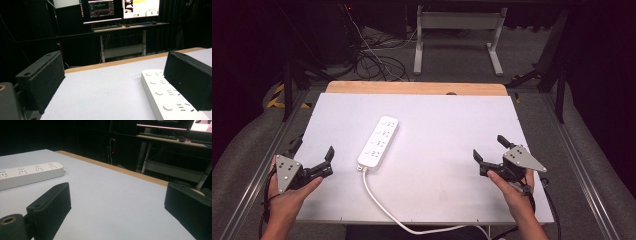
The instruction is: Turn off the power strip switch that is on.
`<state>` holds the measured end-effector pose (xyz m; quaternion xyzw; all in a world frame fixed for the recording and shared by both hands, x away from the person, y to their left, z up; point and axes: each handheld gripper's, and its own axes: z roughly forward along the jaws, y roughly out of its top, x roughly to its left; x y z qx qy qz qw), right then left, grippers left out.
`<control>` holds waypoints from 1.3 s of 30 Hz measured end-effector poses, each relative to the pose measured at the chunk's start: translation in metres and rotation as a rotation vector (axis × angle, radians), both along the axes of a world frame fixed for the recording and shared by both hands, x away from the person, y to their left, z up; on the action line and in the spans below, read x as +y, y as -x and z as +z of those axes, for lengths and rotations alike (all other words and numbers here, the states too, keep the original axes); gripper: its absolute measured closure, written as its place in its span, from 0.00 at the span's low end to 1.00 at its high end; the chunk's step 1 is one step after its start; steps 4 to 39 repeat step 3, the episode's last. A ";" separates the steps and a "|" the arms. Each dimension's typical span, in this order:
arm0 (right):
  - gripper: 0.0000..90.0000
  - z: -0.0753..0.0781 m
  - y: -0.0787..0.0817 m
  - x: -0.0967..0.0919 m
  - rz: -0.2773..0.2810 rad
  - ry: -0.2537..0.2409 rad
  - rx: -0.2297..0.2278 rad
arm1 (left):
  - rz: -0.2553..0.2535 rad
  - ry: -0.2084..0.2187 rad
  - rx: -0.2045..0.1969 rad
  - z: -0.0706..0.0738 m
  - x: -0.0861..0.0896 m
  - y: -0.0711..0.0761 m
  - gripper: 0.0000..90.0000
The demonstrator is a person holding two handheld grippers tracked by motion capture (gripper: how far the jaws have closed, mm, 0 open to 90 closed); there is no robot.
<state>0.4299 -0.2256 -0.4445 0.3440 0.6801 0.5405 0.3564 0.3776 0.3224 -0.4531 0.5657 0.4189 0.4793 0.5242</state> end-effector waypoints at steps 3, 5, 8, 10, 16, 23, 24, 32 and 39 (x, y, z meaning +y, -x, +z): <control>0.08 0.000 0.000 0.000 -0.002 0.001 0.004 | -0.001 -0.001 0.001 0.000 0.000 0.000 0.05; 0.08 0.000 0.000 0.000 -0.002 0.001 0.004 | -0.001 -0.001 0.001 0.000 0.000 0.000 0.05; 0.08 0.000 0.000 0.000 -0.002 0.001 0.004 | -0.001 -0.001 0.001 0.000 0.000 0.000 0.05; 0.08 0.000 0.000 0.000 -0.002 0.001 0.004 | -0.001 -0.001 0.001 0.000 0.000 0.000 0.05; 0.08 0.000 0.000 0.000 -0.002 0.001 0.004 | -0.001 -0.001 0.001 0.000 0.000 0.000 0.05; 0.08 0.000 0.000 0.000 -0.002 0.001 0.004 | -0.001 -0.001 0.001 0.000 0.000 0.000 0.05; 0.08 0.000 0.000 0.000 -0.002 0.001 0.004 | -0.001 -0.001 0.001 0.000 0.000 0.000 0.05; 0.08 0.000 0.000 0.000 -0.002 0.001 0.004 | -0.001 -0.001 0.001 0.000 0.000 0.000 0.05; 0.08 0.000 0.000 0.000 -0.002 0.001 0.004 | -0.001 -0.001 0.001 0.000 0.000 0.000 0.05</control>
